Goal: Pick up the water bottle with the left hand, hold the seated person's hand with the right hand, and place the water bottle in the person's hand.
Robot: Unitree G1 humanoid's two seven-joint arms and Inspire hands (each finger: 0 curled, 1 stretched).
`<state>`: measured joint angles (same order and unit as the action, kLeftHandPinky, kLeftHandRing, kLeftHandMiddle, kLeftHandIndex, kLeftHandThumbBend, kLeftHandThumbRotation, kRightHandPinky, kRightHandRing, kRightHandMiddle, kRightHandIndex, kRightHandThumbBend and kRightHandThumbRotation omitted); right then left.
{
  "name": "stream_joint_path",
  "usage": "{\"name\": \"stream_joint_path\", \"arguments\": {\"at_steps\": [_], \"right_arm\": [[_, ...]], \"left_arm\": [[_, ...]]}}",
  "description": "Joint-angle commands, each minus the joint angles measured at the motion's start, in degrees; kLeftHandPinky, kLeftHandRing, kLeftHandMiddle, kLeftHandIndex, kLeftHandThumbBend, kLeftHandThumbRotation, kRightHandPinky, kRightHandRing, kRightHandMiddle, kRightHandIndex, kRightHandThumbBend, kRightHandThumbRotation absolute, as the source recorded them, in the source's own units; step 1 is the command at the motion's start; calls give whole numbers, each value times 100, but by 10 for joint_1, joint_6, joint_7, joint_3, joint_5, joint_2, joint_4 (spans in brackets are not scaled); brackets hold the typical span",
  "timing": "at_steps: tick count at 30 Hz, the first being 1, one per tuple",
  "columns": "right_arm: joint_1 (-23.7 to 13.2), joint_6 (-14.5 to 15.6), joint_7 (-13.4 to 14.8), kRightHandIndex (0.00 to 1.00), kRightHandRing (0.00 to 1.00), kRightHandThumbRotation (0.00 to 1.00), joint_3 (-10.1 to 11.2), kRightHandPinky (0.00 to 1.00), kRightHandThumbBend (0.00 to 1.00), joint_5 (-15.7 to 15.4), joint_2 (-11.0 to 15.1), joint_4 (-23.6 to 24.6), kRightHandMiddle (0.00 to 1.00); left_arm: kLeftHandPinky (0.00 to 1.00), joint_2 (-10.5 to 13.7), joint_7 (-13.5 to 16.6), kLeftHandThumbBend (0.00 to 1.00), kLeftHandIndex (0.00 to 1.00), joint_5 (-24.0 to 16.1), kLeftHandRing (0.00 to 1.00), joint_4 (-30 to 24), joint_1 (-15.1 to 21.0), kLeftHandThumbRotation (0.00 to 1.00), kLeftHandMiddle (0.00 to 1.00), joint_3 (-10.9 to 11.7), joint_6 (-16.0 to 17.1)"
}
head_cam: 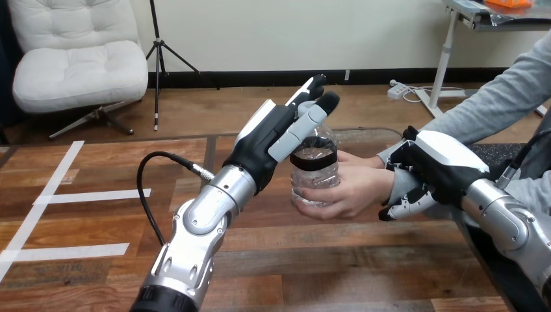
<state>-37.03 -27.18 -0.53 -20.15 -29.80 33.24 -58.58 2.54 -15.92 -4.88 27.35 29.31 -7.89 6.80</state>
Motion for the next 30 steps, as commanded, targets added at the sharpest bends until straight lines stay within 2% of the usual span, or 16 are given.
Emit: {"name": "stream_joint_path", "arguments": {"at_steps": [1,8,11,21,24,25,30], "right_arm": [[-12,-11,12,36,28,0,8,24,74,4,-12,6,34],[-9,-4,3,37,29,0,12,24,74,11,-12,14,35],[-8,-19,14,37,29,0,10,24,74,7,-11,11,35],[-13,-1,4,39,29,0,4,24,76,-1,-9,10,36],[-13,0,5,41,30,6,2,24,77,-5,-7,12,37],[-13,2,4,45,32,11,2,26,79,-6,-6,14,40],[-13,-1,9,51,40,20,-1,33,83,-15,-3,16,48]], "left_arm": [[100,5,1,100,100,10,100,-11,25,100,100,12,0],[100,4,1,100,100,16,100,-20,20,100,100,15,-8],[100,-1,3,100,100,26,100,-23,18,100,100,21,-10],[100,-4,-3,100,100,55,100,-31,14,100,100,29,-19],[100,-5,-2,100,100,61,100,-32,13,100,100,30,-23],[100,-5,-2,100,100,63,100,-32,13,100,100,31,-25],[100,-6,-1,100,100,66,100,-34,11,100,100,34,-25]]}}
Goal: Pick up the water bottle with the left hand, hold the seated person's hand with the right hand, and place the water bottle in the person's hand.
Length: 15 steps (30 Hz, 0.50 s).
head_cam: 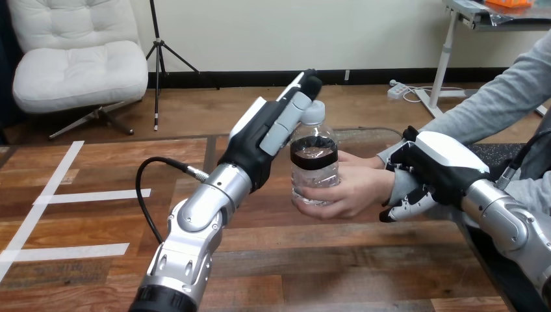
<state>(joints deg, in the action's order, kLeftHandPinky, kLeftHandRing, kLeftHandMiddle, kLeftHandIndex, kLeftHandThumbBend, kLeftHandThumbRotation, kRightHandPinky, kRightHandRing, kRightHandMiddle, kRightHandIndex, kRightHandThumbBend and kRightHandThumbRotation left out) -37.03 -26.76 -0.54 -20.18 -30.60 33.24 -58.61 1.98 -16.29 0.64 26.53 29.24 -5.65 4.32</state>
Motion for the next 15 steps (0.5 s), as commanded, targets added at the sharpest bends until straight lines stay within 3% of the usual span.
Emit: {"name": "stream_joint_path", "arguments": {"at_steps": [1,4,15], "right_arm": [[-13,-8,13,53,43,23,-2,35,85,-9,-2,16,50],[-12,-20,21,57,51,30,-2,41,90,-14,-1,15,55],[-12,-36,30,67,64,44,1,54,99,-24,1,9,67]], "left_arm": [[100,-1,3,100,100,10,100,-25,11,100,100,12,0],[100,-1,6,100,100,9,100,-25,11,100,100,12,1],[100,0,10,100,100,5,100,-27,9,100,100,11,4]]}}
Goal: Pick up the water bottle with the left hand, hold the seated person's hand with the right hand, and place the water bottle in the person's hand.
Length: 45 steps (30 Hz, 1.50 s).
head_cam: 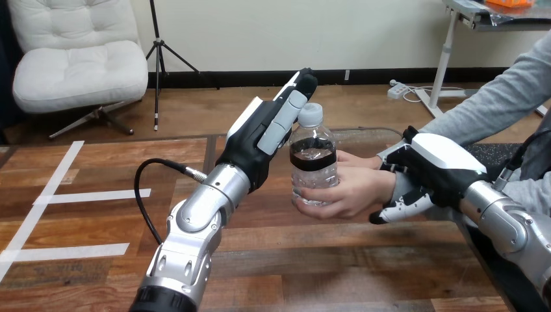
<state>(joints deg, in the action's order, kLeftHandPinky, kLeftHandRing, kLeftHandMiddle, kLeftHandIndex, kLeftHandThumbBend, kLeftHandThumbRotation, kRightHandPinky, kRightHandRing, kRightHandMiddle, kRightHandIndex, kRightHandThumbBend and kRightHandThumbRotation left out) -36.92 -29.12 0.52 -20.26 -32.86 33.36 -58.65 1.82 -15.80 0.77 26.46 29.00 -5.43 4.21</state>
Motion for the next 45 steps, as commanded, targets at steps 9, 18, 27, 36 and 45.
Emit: {"name": "stream_joint_path", "arguments": {"at_steps": [9,18,27,36,45], "right_arm": [[-13,-15,19,75,72,56,7,62,100,4,-4,5,74],[-15,-29,20,80,78,64,9,69,100,8,-5,-3,79],[-19,-38,25,82,81,69,6,73,100,4,-5,-13,81],[-16,-36,14,82,81,73,8,72,100,7,-3,-3,82],[-11,-33,6,82,80,75,18,71,100,25,-7,-5,82]], "left_arm": [[100,1,6,100,100,5,100,-24,12,100,100,10,12],[100,2,8,100,100,4,100,-24,12,100,100,10,14],[100,3,11,100,100,1,100,-23,12,100,100,9,15],[100,3,13,100,100,-2,100,-23,11,100,100,8,16],[100,7,17,100,100,-12,100,-22,9,100,100,2,16]]}}
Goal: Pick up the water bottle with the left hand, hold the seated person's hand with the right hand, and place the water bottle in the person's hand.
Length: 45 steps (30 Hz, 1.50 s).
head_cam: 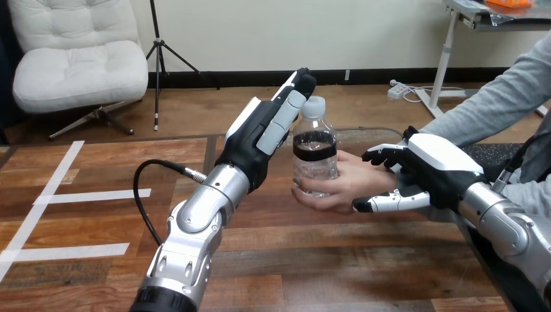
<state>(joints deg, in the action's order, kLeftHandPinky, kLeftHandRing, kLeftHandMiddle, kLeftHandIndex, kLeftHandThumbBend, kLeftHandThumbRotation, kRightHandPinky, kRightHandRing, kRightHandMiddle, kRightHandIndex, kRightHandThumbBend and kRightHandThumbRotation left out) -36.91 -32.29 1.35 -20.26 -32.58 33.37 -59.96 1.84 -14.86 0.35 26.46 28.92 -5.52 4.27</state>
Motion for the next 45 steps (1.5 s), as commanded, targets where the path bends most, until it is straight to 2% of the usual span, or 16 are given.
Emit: {"name": "stream_joint_path", "arguments": {"at_steps": [1,5,8,9,11,12,14,17,20,24,29,32,41,45], "right_arm": [[-8,-2,-5,82,80,75,23,70,100,29,-8,8,82],[-1,9,-16,83,80,79,36,70,100,55,-13,4,83],[12,-1,-21,84,81,85,50,70,100,81,-15,15,83],[21,-3,-26,84,81,86,63,70,100,104,-20,24,83],[31,-5,-32,84,81,88,79,70,100,131,-27,34,84],[37,-17,-36,84,81,88,87,70,100,147,-31,35,84],[44,-31,-40,85,82,91,94,72,100,162,-34,35,84],[59,-26,-53,87,83,96,105,74,100,184,-35,60,86],[76,-23,-59,88,85,98,117,77,100,205,-40,86,87],[97,-40,-62,88,86,99,137,79,100,237,-50,110,87],[112,-41,-69,89,87,100,155,82,100,264,-58,130,88],[121,-58,-76,89,87,100,169,82,100,287,-64,137,88],[149,-65,-117,90,90,100,201,87,100,350,-77,182,90],[169,-63,-136,91,91,100,213,88,100,382,-86,221,91]], "left_arm": [[100,8,9,100,100,-11,100,-23,9,100,100,2,17],[100,13,19,100,100,-24,100,-34,2,100,100,-1,15],[100,20,22,99,100,-35,100,-54,-10,100,100,-4,16],[100,22,24,99,100,-38,100,-62,-17,100,100,-2,20],[100,24,25,98,100,-40,100,-71,-25,100,100,0,24],[100,26,25,98,100,-40,100,-79,-32,100,100,3,30],[100,28,25,97,100,-39,100,-87,-39,100,100,6,35],[100,38,28,98,100,-45,100,-105,-51,100,100,9,40],[100,44,19,98,100,-33,100,-121,-63,100,100,17,44],[100,50,18,97,100,-17,100,-143,-81,100,100,30,48],[100,50,18,95,100,2,100,-159,-96,100,100,43,57],[100,60,14,94,100,8,100,-180,-112,100,100,49,59],[100,64,11,93,100,37,100,-226,-155,100,100,69,60],[100,62,9,88,100,49,100,-239,-177,100,100,77,78]]}}
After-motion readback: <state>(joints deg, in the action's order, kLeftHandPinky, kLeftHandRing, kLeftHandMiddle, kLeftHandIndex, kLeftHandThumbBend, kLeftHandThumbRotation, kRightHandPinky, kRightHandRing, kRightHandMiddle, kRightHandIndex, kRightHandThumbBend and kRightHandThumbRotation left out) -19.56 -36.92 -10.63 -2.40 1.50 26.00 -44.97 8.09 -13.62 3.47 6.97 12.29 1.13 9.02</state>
